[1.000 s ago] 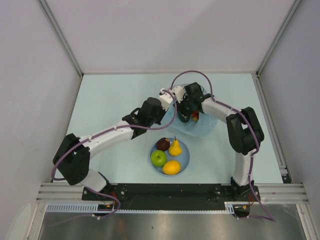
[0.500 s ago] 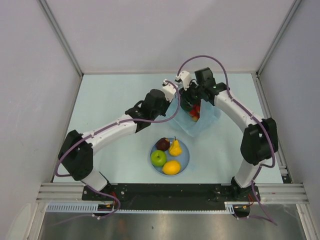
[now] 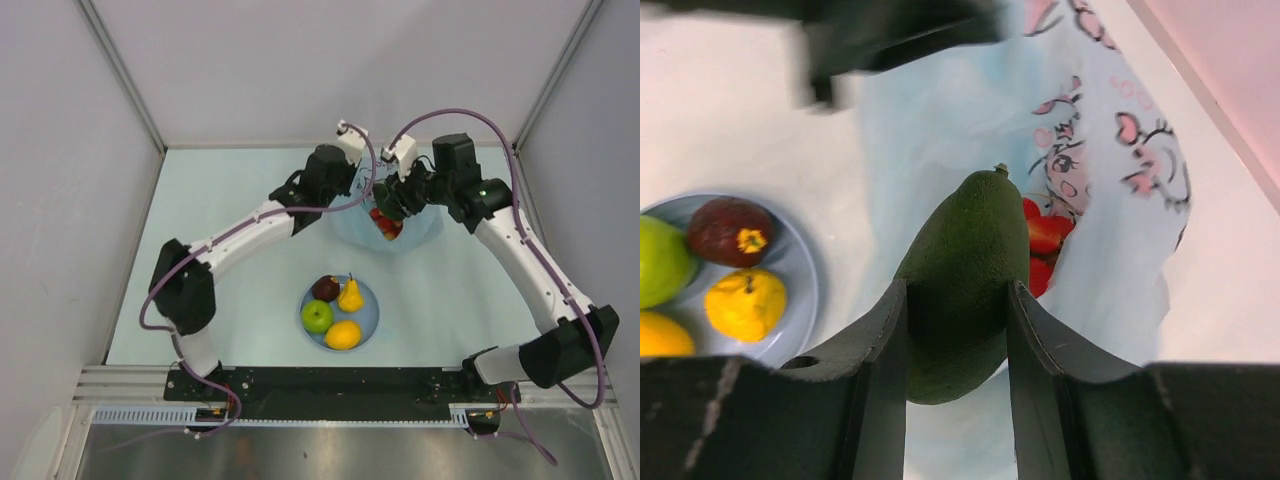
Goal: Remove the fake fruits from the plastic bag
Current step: Take out the fake fruit from the plastic bag, then place the fake fruit on the plate.
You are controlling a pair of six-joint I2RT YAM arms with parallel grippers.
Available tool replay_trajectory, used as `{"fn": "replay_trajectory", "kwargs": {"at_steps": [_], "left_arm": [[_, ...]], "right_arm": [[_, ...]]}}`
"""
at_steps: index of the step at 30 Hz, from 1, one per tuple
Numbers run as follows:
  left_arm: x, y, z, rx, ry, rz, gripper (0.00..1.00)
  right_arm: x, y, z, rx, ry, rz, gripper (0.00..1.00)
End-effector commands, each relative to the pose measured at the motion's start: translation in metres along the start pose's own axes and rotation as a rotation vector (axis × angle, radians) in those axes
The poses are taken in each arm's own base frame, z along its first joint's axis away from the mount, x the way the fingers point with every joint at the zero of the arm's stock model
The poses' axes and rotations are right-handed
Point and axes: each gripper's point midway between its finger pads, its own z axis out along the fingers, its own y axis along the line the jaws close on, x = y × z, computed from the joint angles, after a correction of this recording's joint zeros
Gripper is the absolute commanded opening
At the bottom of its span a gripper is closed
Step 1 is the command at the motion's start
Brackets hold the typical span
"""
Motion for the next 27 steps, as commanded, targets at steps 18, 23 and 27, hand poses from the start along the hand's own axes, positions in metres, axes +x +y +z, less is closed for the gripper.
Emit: {"fn": "replay_trajectory", "kwargs": {"at_steps": [18,23,27], "left_arm": [[-0.036,0.038,-0.028,0.038,-0.07,-0.066,0.0],[-0.011,0.041,-0.048,0.042,-0.045,0.002,0.0],[0.004,0.035,-0.055,0.07,-0.021,-0.01,0.01]], "right_arm": [[0.068,0.146,-0.025,-0.358,0.045,-0.251,0.16],[0.094,0.17,-0.013,-0.432,0.077,-0.272,0.16],[0.103,0.18,-0.012,-0.45,0.09,-0.295,0.17]]}}
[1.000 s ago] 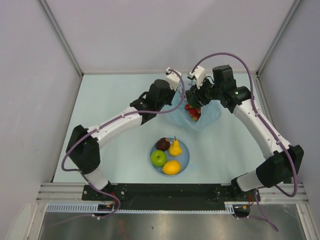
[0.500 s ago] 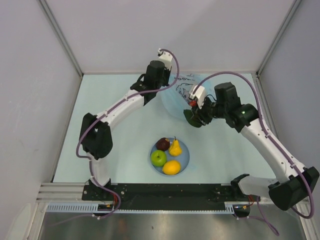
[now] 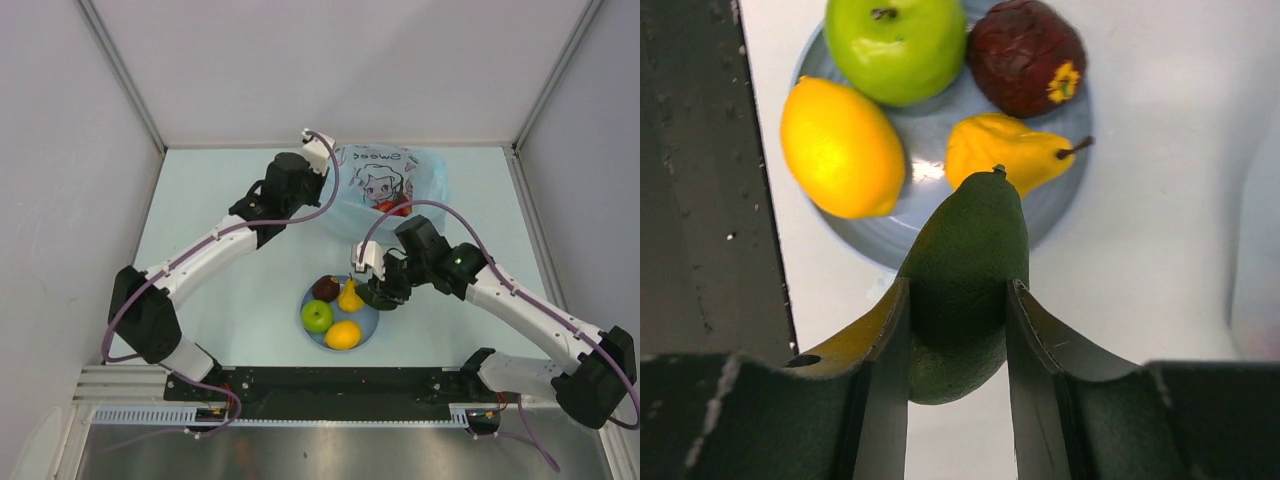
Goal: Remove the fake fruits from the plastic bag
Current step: Place the fake fruit on the plate.
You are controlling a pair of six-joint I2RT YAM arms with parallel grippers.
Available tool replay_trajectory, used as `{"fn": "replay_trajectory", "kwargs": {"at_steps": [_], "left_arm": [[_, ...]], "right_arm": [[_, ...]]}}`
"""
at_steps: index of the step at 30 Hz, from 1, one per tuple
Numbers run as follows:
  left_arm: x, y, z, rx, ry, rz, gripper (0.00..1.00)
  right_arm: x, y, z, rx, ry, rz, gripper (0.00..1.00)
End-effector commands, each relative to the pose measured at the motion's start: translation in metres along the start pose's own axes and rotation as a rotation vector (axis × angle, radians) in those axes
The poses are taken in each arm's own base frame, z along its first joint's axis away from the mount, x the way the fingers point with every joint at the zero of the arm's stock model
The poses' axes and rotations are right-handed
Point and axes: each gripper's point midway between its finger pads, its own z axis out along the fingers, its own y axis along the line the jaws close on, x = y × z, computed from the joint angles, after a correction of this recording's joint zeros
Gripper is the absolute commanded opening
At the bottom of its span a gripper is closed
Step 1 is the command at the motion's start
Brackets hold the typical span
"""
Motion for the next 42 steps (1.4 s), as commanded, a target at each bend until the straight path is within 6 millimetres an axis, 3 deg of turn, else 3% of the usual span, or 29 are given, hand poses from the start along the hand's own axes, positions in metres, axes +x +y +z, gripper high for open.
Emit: {"fn": "replay_trajectory", "kwargs": {"at_steps": [1,5,9,20,28,32,38,42], "left_arm": [[0.0,-0.007,-0.012,0.047,-0.027,0.009,0.0],[0.007,-0.016,-0.016,0.078,-0.015,0.015,0.0],[0.011,-0.021,-0.015,0.092,-0.006,0.017,0.0],[0.019,-0.034,-0.018,0.122,0.008,0.045,0.0],[0.022,-0.039,-0.015,0.129,0.013,0.053,0.0],[0.021,-0.041,-0.012,0.132,0.014,0.055,0.0],[0.021,-0.044,-0.01,0.138,0.015,0.059,0.0],[0.023,-0.048,-0.01,0.146,0.019,0.065,0.0]], "right_arm": [[-0.011,0.004,0.001,0.001,-0.039,-0.065,0.17],[-0.001,0.017,-0.001,-0.048,-0.013,-0.152,0.16],[0.006,0.016,0.004,-0.067,-0.019,-0.361,0.17],[0.017,0.018,0.025,-0.167,-0.023,-0.602,0.17],[0.02,0.026,0.038,-0.269,-0.084,-0.673,0.21],[0.03,0.026,0.043,-0.315,-0.068,-0.794,0.22],[0.034,0.027,0.045,-0.342,-0.075,-0.875,0.35],[0.034,0.029,0.045,-0.351,-0.086,-0.85,0.53]]}}
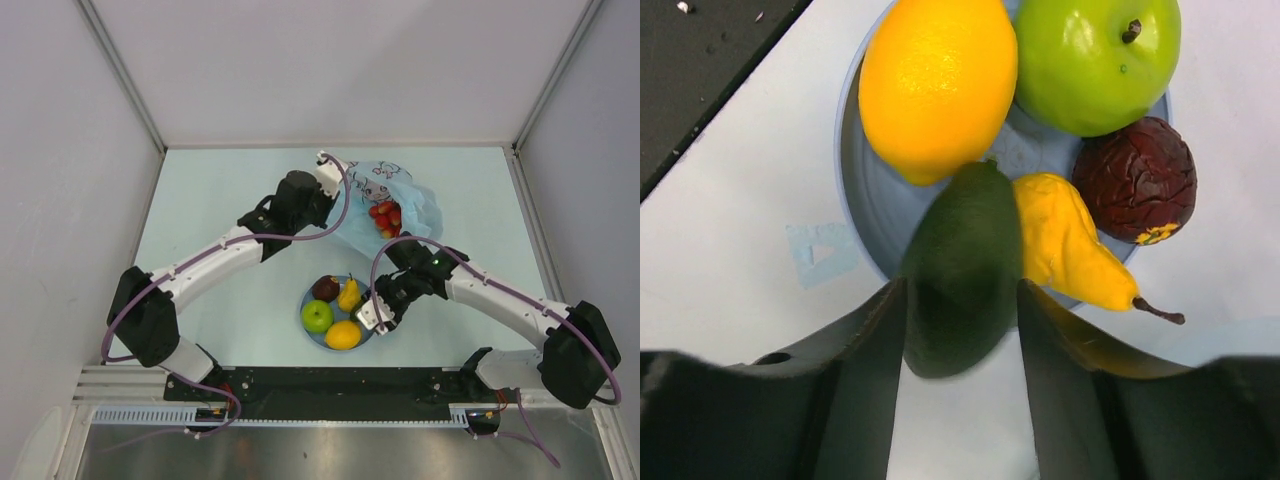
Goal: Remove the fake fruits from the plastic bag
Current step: Place the fake fruit on the plate.
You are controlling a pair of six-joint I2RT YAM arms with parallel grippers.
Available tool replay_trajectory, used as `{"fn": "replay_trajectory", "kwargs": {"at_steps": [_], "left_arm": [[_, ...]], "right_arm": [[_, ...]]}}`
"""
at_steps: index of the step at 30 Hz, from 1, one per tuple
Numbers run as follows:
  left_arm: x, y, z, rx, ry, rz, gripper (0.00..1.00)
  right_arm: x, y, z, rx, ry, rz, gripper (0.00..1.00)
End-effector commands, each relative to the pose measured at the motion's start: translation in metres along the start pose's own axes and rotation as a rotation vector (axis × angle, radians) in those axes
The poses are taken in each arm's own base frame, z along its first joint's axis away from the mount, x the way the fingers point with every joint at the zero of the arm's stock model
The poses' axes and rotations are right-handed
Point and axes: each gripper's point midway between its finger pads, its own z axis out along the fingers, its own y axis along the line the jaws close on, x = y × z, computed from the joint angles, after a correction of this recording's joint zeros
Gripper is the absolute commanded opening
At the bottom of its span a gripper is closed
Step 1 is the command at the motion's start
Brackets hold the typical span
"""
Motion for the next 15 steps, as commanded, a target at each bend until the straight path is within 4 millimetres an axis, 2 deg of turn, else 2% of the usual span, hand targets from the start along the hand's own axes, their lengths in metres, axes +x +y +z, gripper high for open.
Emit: {"fn": "replay_trajectory", "kwargs": {"at_steps": [1,2,3,4,5,7,10,11,13,15], "left_arm": [[-0.021,-0.008,-0.003,0.024,-0.059,0.019,0.0],[-0.021,-0.009,-0.003,0.027,-0.059,0.018,0.0],[-0.02,-0.009,-0.002,0.028,-0.058,0.019,0.0],[-0.02,-0.009,-0.002,0.028,-0.058,0.019,0.0],[-0.02,-0.009,-0.001,0.026,-0.058,0.019,0.0],[-0.019,-0.009,0.0,0.023,-0.056,0.019,0.0],[-0.023,-0.009,0.001,0.024,-0.064,0.015,0.0],[-0.025,-0.009,0.0,0.024,-0.067,0.013,0.0],[-0.027,-0.008,0.0,0.019,-0.071,0.012,0.0],[-0.029,-0.006,-0.002,0.011,-0.076,0.011,0.0]], "right_arm": [[-0.007,0.002,0.002,-0.013,-0.053,-0.028,0.57],[-0.007,0.003,0.002,-0.014,-0.053,-0.027,0.65],[-0.006,0.003,0.001,-0.012,-0.043,-0.03,0.83],[-0.006,0.001,-0.001,-0.001,-0.033,-0.038,0.95],[-0.005,-0.003,-0.004,0.019,-0.021,-0.04,1.0],[-0.004,-0.011,-0.012,0.066,0.004,-0.025,1.0],[-0.012,-0.027,-0.035,0.192,0.01,0.011,1.0],[-0.018,-0.04,-0.049,0.285,-0.001,0.078,1.0],[-0.023,-0.054,-0.064,0.381,0.005,0.109,1.0],[-0.024,-0.059,-0.079,0.46,0.013,0.19,1.0]]}}
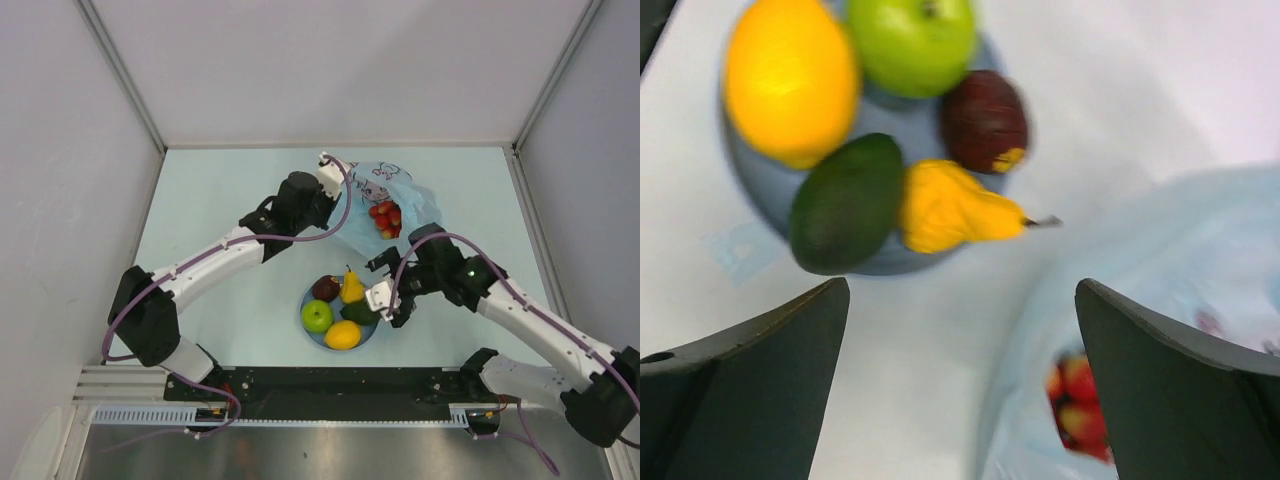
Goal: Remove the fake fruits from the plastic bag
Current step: Place the fake fruit on the plate, then adjust the plastic bag at the center of the board.
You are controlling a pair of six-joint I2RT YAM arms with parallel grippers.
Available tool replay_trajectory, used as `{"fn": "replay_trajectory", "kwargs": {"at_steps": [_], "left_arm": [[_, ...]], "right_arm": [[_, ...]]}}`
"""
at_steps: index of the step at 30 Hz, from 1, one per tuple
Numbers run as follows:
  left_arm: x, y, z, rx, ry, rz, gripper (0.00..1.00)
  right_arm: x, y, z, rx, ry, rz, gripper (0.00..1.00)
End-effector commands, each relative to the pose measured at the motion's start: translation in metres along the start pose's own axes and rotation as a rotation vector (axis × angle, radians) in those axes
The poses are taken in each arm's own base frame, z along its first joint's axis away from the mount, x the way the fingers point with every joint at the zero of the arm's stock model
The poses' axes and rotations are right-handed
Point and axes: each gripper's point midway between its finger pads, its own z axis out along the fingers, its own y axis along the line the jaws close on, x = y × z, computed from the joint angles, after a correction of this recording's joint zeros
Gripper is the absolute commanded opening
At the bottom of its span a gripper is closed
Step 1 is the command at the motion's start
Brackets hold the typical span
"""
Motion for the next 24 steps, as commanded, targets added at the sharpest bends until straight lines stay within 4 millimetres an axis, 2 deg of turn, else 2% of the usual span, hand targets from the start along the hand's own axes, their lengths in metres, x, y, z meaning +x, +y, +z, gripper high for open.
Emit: {"fn": "replay_trajectory", "kwargs": {"at_steps": [1,2,3,4,5,6,7,8,9,10,14,18,19,20,21,24], "left_arm": [[-0.03,0.001,-0.004,-0.005,-0.08,0.004,0.0],[-0.031,0.002,-0.005,-0.008,-0.081,0.003,0.0],[-0.033,0.002,-0.006,-0.01,-0.087,0.001,0.01],[-0.034,0.003,-0.007,-0.012,-0.087,0.002,0.0],[-0.034,0.003,-0.007,-0.013,-0.087,-0.001,0.0],[-0.035,0.003,-0.008,-0.013,-0.088,-0.005,0.0],[-0.034,0.002,-0.008,-0.008,-0.084,-0.01,0.0],[-0.035,0.001,-0.008,-0.002,-0.087,-0.011,0.0],[-0.036,0.001,-0.009,0.0,-0.089,-0.015,0.0],[-0.035,-0.001,-0.009,0.006,-0.089,-0.02,0.0],[-0.037,-0.002,-0.012,0.017,-0.095,-0.022,0.0],[-0.038,-0.005,-0.015,0.028,-0.102,-0.018,0.0],[-0.038,-0.005,-0.017,0.028,-0.105,-0.017,0.0],[-0.037,-0.006,-0.017,0.032,-0.104,-0.016,0.0],[-0.036,-0.008,-0.018,0.037,-0.103,-0.013,0.0],[-0.029,-0.014,-0.02,0.06,-0.097,-0.018,0.0]], "right_arm": [[-0.013,-0.048,-0.029,0.27,-0.004,0.165,1.0],[-0.004,-0.058,-0.037,0.334,0.025,0.219,1.0],[0.001,-0.064,-0.041,0.394,0.014,0.386,1.0],[0.005,-0.094,-0.054,0.528,-0.017,0.455,1.0],[0.012,-0.105,-0.061,0.584,-0.04,0.577,1.0],[0.035,-0.112,-0.064,0.605,-0.054,0.775,1.0],[0.031,-0.129,-0.074,0.619,-0.1,0.842,0.97],[0.036,-0.138,-0.077,0.635,-0.115,0.915,0.87],[0.054,-0.142,-0.071,0.648,-0.115,1.068,0.83],[0.057,-0.157,-0.078,0.688,-0.135,1.099,0.8],[0.099,-0.175,-0.075,0.793,-0.118,1.246,0.6],[0.131,-0.189,-0.069,0.847,-0.11,1.344,0.53],[0.139,-0.189,-0.068,0.852,-0.104,1.382,0.51],[0.159,-0.187,-0.071,0.902,-0.074,1.451,0.49],[0.169,-0.184,-0.074,0.934,-0.05,1.48,0.48],[0.208,-0.159,-0.089,1.038,0.075,1.555,0.48]]}}
